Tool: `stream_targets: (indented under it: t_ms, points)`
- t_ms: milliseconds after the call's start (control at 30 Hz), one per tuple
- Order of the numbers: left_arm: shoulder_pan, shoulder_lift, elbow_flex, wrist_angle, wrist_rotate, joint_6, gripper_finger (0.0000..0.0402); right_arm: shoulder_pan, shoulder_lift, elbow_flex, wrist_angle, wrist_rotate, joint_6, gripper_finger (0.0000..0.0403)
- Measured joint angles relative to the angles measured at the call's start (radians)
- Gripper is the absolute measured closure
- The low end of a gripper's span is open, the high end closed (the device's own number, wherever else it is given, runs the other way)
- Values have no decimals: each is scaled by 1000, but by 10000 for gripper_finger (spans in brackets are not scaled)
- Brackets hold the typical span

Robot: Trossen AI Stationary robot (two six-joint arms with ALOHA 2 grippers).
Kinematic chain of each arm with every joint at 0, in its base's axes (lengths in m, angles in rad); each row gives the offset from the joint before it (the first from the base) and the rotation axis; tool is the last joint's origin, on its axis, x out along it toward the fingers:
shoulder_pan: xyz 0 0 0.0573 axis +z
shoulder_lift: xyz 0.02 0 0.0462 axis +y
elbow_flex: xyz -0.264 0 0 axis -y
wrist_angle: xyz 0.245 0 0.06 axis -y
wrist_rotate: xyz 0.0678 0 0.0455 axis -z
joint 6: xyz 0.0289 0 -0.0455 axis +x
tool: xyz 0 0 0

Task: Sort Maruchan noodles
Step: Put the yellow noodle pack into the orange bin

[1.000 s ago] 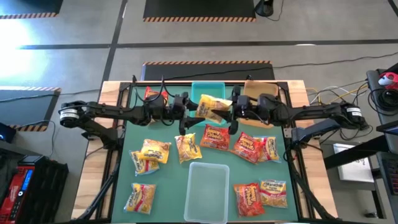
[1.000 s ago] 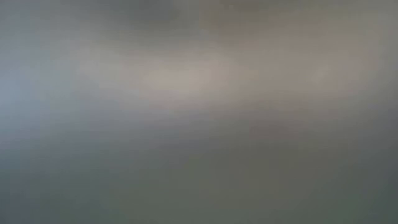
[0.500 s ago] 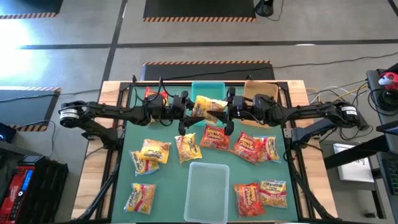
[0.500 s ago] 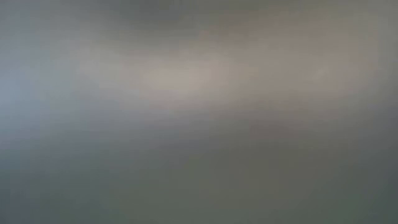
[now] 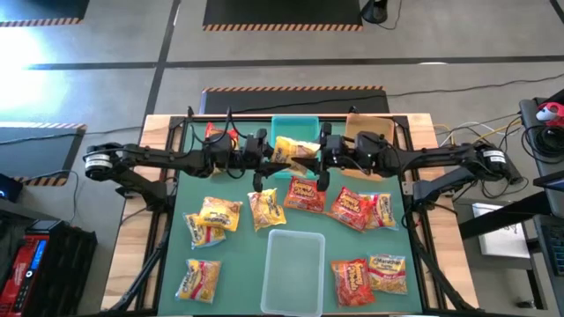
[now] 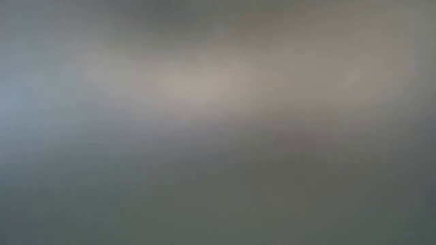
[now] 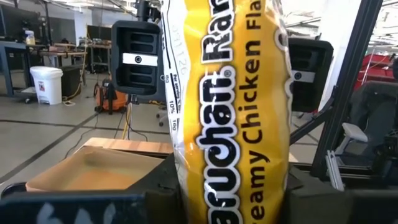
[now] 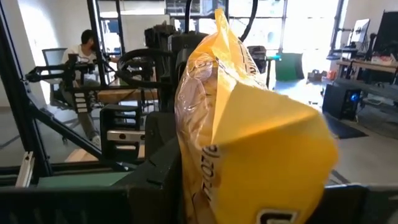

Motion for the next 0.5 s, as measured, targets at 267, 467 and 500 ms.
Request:
stream_targets:
  t_ms: [267, 467, 500]
  points:
    - [-1, 0, 0, -18, 0, 6, 297, -2, -58, 157, -481, 0, 66, 243]
    - [3, 0, 0, -23, 0, 6, 302, -2, -63, 390, -942, 3, 95, 205]
    - [4, 0, 0, -31, 0, 3, 302, -2, -63, 429, -1009, 3, 97, 201]
